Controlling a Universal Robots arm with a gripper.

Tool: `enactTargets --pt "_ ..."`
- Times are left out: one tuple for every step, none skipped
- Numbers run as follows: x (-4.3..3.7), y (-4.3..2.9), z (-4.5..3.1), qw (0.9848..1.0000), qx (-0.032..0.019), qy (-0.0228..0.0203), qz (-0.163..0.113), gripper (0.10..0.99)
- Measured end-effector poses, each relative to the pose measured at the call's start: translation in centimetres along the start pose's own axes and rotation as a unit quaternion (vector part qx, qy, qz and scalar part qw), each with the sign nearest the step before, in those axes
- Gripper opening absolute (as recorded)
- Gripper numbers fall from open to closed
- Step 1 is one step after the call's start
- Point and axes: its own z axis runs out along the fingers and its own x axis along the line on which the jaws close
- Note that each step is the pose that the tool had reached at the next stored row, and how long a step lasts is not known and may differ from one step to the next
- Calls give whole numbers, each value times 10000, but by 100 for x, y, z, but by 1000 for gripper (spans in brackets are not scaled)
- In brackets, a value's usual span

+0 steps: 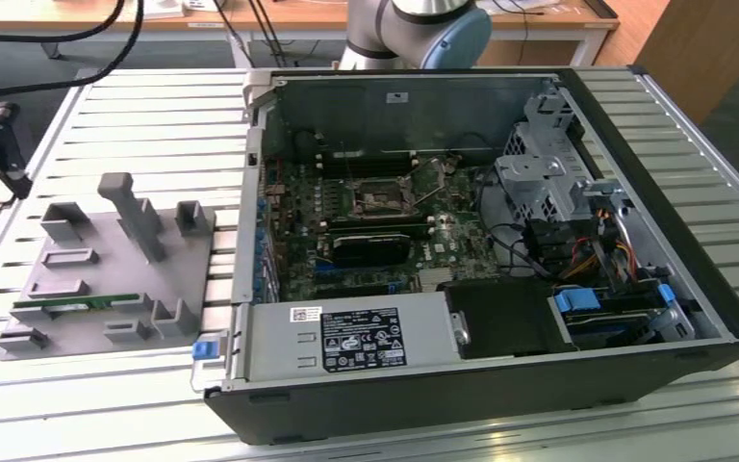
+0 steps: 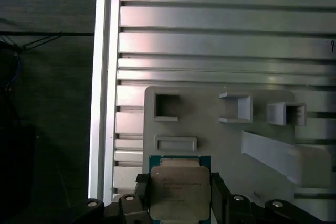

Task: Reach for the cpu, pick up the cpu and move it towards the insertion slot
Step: 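Pick up the cpu and move it towards the insertion slot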

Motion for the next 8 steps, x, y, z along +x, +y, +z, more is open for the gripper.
enactTargets --pt "0 6 -33 10000 0 0 0 545" --pt "1 14 -67 10000 1 0 1 545" --pt "1 20 -102 10000 2 0 1 545" --pt "0 25 -140 10000 3 -1 1 545" --pt "0 28 -176 10000 4 -1 1 545" --pt "0 31 -214 10000 5 0 1 545" --pt "1 35 -253 10000 5 0 2 545" --pt "1 39 -291 10000 5 0 2 545"
